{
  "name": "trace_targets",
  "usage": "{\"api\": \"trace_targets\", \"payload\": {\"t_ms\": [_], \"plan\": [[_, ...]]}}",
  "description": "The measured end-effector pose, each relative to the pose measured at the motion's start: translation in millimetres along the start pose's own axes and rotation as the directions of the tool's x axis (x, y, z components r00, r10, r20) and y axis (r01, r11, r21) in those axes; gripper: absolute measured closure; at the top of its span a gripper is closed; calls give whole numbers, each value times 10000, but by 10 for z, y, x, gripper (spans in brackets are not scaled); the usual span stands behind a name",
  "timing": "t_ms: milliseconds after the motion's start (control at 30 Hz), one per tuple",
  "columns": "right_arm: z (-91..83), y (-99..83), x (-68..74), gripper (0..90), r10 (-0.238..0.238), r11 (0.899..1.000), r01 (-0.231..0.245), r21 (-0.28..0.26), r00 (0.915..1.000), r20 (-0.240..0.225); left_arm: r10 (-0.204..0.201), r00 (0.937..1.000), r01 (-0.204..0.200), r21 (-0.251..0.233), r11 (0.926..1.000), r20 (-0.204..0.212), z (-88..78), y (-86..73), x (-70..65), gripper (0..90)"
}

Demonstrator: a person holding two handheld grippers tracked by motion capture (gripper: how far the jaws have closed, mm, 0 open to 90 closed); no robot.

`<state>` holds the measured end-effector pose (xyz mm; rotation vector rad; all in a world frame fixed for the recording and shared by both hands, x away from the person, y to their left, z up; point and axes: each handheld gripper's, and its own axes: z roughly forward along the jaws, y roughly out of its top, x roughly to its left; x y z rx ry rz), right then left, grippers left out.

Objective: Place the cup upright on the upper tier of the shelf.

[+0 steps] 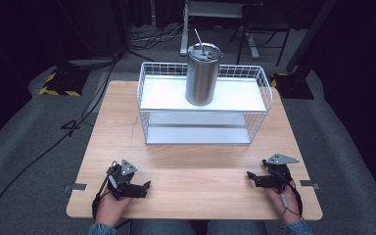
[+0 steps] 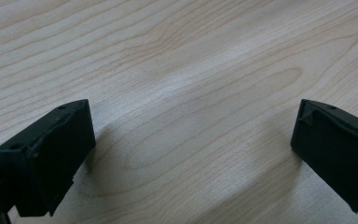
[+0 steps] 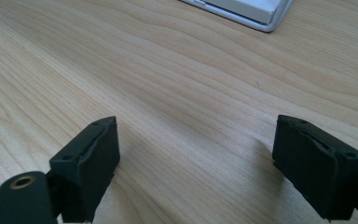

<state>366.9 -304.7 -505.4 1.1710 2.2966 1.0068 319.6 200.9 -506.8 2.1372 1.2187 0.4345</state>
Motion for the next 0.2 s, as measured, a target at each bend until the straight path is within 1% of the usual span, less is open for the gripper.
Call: {"api": "trace_targets", "payload": {"t_ms": [200], "plan": [[0,0,0,154,0,10000,0,0,10000,1,-17,10000,17,2,10000,-12,2,1,-2,1]]}}
